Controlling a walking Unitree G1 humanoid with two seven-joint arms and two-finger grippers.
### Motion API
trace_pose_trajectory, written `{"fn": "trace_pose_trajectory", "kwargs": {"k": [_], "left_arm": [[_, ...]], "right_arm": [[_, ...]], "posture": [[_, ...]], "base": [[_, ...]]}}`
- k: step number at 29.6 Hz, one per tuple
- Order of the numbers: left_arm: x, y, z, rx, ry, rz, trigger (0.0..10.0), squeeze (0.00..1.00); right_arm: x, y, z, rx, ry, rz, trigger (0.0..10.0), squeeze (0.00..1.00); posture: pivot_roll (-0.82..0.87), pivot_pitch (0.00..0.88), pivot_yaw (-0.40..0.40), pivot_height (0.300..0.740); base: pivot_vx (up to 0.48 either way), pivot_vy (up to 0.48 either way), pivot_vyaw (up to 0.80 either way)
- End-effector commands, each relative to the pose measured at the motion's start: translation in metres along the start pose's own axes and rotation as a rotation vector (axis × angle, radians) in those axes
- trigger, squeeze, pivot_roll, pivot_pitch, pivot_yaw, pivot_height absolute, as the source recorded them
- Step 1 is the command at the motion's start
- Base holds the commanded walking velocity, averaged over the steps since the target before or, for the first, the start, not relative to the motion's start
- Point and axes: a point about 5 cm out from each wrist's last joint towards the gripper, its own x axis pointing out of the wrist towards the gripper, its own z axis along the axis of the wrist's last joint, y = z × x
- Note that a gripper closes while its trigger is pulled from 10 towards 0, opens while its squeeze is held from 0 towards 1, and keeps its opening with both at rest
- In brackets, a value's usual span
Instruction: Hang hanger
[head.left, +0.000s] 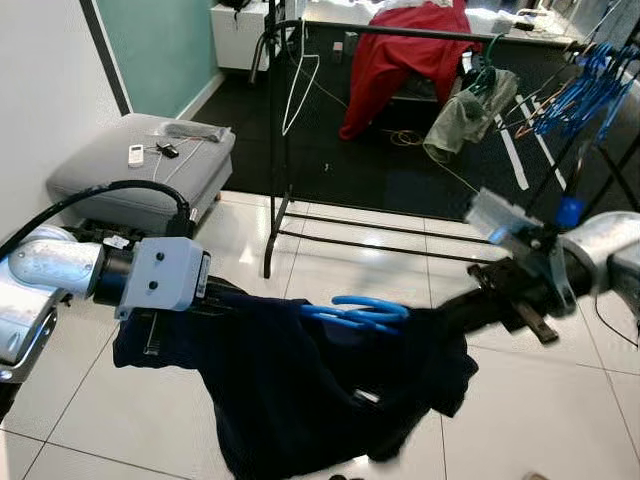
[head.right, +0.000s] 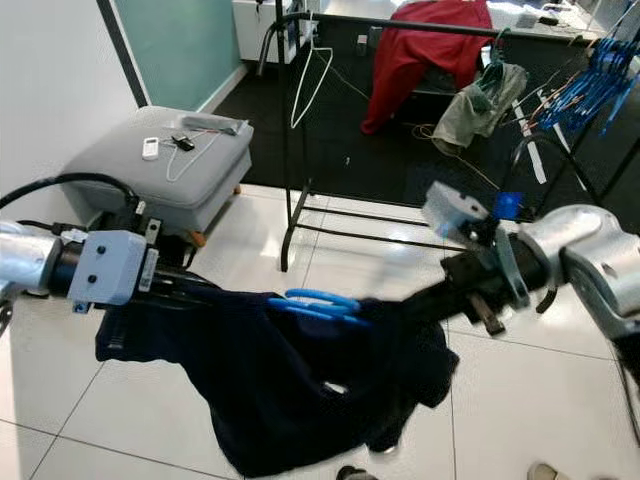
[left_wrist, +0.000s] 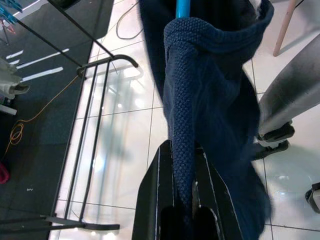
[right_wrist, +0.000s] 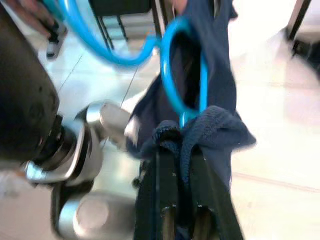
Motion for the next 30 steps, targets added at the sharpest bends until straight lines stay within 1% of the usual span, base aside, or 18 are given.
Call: {"fn": "trace_pose_trajectory", "kwargs": {"k": [1,2,5,9,12,14,16,18,21,22,23,24,25,26,27,28,29,30], "left_arm": [[0.003,-0.004,0.001,0.005,-0.006,-0.013,10.0,0.00],[0.006,-0.006,0.000,-0.006,-0.020,-0.020,10.0,0.00],[0.008,-0.007,0.000,-0.013,-0.028,-0.023,10.0,0.00],[0.015,-0.011,0.002,-0.072,-0.101,-0.003,10.0,0.00],[0.018,-0.014,0.002,-0.115,-0.142,0.009,10.0,0.00],[0.018,-0.014,0.002,-0.115,-0.142,0.009,10.0,0.00],[0.018,-0.014,0.000,-0.165,-0.171,0.032,10.0,0.00],[0.018,-0.014,0.000,-0.165,-0.171,0.032,10.0,0.00],[0.017,-0.014,-0.002,-0.207,-0.180,0.060,10.0,0.00],[0.017,-0.014,-0.002,-0.207,-0.180,0.060,10.0,0.00],[0.017,-0.012,-0.007,-0.255,-0.165,0.114,10.0,0.00],[0.017,-0.012,-0.007,-0.255,-0.165,0.114,10.0,0.00],[0.017,-0.008,-0.015,-0.316,-0.136,0.195,10.0,0.00],[0.017,-0.008,-0.015,-0.316,-0.136,0.195,10.0,0.00],[0.016,-0.005,-0.023,-0.366,-0.106,0.274,10.0,0.00],[0.015,-0.002,-0.032,-0.425,-0.070,0.363,10.0,0.00],[0.015,-0.002,-0.032,-0.425,-0.070,0.363,10.0,0.00],[0.014,0.000,-0.040,-0.485,-0.048,0.439,10.0,0.00]], "right_arm": [[-0.002,-0.002,0.008,-0.008,-0.040,-0.027,10.0,0.59],[0.000,-0.005,0.010,-0.028,-0.054,-0.047,10.0,1.00],[0.002,-0.006,0.011,-0.046,-0.057,-0.061,10.0,1.00],[0.000,-0.015,0.016,-0.086,-0.104,-0.128,10.0,1.00],[0.000,-0.016,0.011,-0.109,-0.072,-0.143,10.0,1.00],[0.000,-0.016,0.011,-0.109,-0.072,-0.143,10.0,1.00],[-0.003,-0.020,0.008,-0.135,-0.045,-0.207,10.0,1.00],[-0.003,-0.020,0.008,-0.135,-0.045,-0.207,10.0,1.00],[-0.008,-0.027,0.013,-0.158,-0.066,-0.301,10.0,1.00],[-0.008,-0.027,0.013,-0.158,-0.066,-0.301,10.0,1.00],[-0.016,-0.032,0.022,-0.175,-0.148,-0.397,10.0,0.78],[-0.016,-0.032,0.022,-0.175,-0.148,-0.397,10.0,0.78],[-0.027,-0.037,0.034,-0.185,-0.279,-0.512,10.0,0.10],[-0.027,-0.037,0.034,-0.185,-0.279,-0.512,10.0,0.10],[-0.038,-0.039,0.045,-0.197,-0.416,-0.621,10.0,0.00],[-0.053,-0.038,0.055,-0.189,-0.583,-0.725,10.0,0.00],[-0.053,-0.038,0.055,-0.189,-0.583,-0.725,10.0,0.00],[-0.065,-0.036,0.062,-0.188,-0.708,-0.808,10.0,0.00]], "posture": [[-0.10,0.088,-0.032,0.740],[-0.10,0.087,-0.030,0.740],[-0.10,0.088,-0.030,0.740],[-0.10,0.089,-0.028,0.740],[-0.10,0.091,-0.028,0.740],[-0.10,0.091,-0.028,0.740],[-0.10,0.094,-0.027,0.740],[-0.10,0.094,-0.027,0.740],[-0.09,0.092,-0.026,0.740],[-0.09,0.092,-0.026,0.740],[-0.09,0.092,-0.020,0.740],[-0.09,0.092,-0.020,0.740],[-0.09,0.094,-0.021,0.740],[-0.09,0.094,-0.021,0.740],[-0.09,0.092,-0.019,0.740],[-0.09,0.093,-0.003,0.740],[-0.09,0.093,-0.003,0.740],[-0.09,0.093,-0.003,0.740]], "base": [[0.000,0.000,0.00],[0.000,0.000,0.00],[0.000,0.000,0.00],[0.000,0.000,0.00],[0.000,0.000,0.00],[0.000,0.000,0.00],[0.000,0.000,0.00],[0.000,0.000,0.00],[0.000,0.000,0.00],[0.000,0.000,0.00],[0.000,0.000,0.00],[0.000,0.000,0.00],[0.000,0.000,0.00],[0.000,0.000,0.00],[0.000,0.000,0.00],[0.000,0.000,0.00],[0.000,0.000,0.00],[0.000,0.000,0.00]]}}
